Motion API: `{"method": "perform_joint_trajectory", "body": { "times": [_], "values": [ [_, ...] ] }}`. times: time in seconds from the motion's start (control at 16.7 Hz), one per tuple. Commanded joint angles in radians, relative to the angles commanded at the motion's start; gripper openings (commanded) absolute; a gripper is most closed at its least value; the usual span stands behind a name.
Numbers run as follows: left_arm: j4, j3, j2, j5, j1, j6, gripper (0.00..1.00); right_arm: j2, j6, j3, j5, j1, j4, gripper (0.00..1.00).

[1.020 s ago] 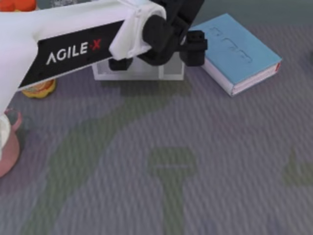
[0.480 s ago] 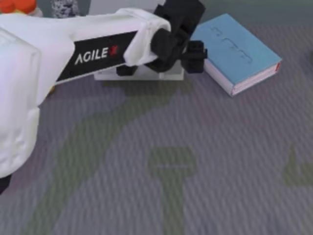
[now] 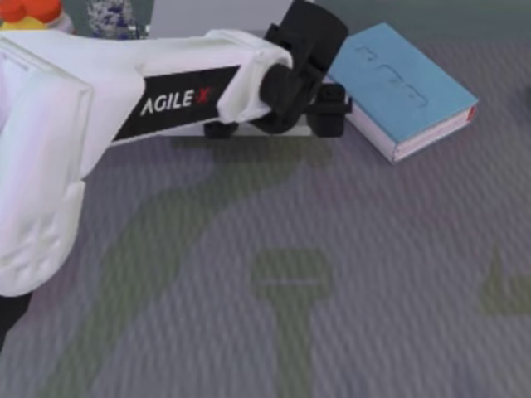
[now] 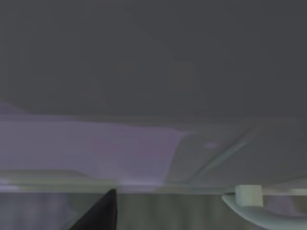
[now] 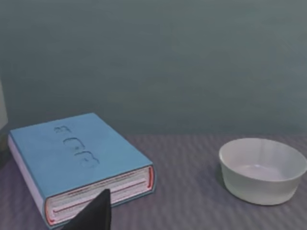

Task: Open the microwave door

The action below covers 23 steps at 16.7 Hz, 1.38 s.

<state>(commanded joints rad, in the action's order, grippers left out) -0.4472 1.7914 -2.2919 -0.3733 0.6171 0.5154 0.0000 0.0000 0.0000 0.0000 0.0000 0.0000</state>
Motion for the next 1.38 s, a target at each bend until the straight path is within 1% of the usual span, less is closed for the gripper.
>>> {"method": "perform_joint_trajectory", "body": {
  "times": [0.66,0.72,1.14,1.2,1.38],
  "values": [
    [0.000,0.000,0.000,0.000,0.000,0.000,0.02,0.000,0.000,0.000,0.000,0.000,0.000,1.00],
    [0.000,0.000,0.000,0.000,0.000,0.000,0.00,0.000,0.000,0.000,0.000,0.000,0.000,1.00],
    [0.000,0.000,0.000,0.000,0.000,0.000,0.00,0.000,0.000,0.000,0.000,0.000,0.000,1.00],
    [-0.008,-0.050,0.024,0.013,0.038,0.002,0.00,0.000,0.000,0.000,0.000,0.000,0.000,1.00],
    [0.005,-0.078,0.040,0.003,0.037,0.009,0.00,0.000,0.000,0.000,0.000,0.000,0.000,1.00]
  ]
}}
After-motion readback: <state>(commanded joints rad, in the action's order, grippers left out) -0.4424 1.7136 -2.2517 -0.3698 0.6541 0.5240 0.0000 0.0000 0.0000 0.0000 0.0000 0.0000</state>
